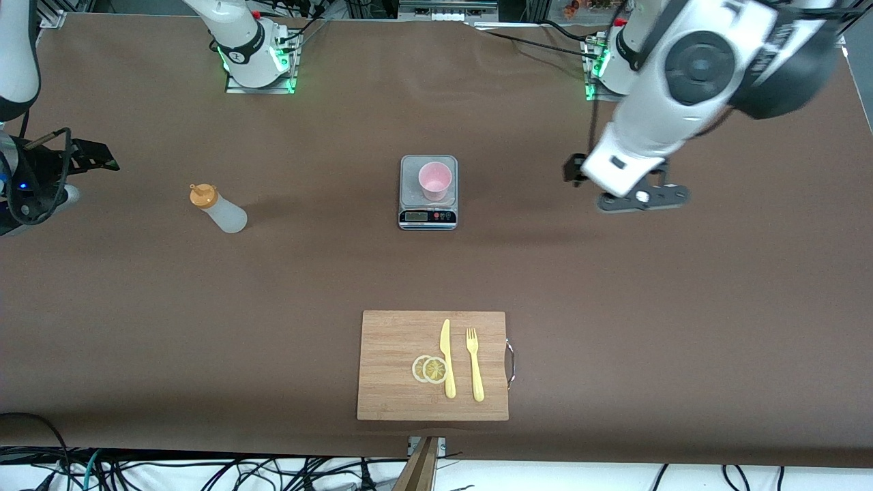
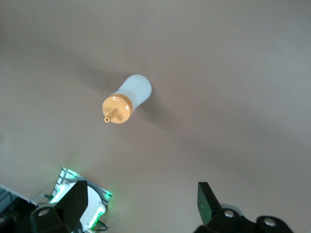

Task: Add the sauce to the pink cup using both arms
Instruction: 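Open the left gripper and raise it away from the cup, then reach the right gripper to the white bottle and grasp it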

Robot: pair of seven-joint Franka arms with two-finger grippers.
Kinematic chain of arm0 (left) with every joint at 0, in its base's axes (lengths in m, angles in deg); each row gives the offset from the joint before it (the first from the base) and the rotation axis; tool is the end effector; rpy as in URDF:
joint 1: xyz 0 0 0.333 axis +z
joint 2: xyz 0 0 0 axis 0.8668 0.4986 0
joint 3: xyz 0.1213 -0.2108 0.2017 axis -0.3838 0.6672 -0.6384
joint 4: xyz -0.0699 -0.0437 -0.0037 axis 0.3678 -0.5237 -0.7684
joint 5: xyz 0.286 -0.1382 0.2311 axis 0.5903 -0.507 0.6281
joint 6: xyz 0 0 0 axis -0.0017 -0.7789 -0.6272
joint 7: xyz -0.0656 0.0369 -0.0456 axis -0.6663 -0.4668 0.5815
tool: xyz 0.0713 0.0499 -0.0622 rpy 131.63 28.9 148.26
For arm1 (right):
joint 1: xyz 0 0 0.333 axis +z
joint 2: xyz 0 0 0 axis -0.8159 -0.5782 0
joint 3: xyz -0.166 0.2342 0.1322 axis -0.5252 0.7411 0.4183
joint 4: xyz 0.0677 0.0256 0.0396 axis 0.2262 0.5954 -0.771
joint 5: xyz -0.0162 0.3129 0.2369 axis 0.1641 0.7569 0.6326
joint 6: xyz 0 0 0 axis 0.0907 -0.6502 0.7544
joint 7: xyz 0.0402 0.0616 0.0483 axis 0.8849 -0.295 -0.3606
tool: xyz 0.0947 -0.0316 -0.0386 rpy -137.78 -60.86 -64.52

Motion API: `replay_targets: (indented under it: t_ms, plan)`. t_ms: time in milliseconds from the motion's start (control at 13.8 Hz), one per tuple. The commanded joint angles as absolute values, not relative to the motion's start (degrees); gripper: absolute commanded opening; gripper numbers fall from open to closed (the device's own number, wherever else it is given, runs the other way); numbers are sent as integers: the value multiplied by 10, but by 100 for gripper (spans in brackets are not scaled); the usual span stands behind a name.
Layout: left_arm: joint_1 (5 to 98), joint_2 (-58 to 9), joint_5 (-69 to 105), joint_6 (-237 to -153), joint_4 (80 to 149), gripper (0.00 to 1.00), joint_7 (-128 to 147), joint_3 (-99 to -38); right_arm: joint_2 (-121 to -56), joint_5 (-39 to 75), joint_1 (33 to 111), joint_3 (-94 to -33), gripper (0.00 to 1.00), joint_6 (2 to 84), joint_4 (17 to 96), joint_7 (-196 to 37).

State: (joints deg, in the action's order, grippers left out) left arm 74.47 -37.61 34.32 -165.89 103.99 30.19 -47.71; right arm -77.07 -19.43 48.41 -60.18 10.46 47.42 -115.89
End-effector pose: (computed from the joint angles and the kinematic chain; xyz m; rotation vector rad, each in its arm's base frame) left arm 0.5597 -0.2034 0.5272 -3.0603 -0.0529 0.2733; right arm 0.5804 -0.0856 0.4998 -2.8651 -0.8491 0.4663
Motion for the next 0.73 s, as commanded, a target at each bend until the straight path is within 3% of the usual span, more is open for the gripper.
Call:
replay_targets:
  t_ms: [0,218,435,653]
  plan:
    - [776,-385,352,-1629,1026,100,167,-505,-809,-141,417,-599,100,107,474,-1294]
    - [729,-435,344,-1635,1044,100,69,-619,-856,-69,357,-599,100,111,475,-1420]
    - [637,-502,280,-1680,1110,100,23,-791,-907,-1,317,-599,100,111,489,-1541]
    - [615,-562,285,-1744,1190,100,-7,-819,-941,38,299,-599,100,121,521,-1677]
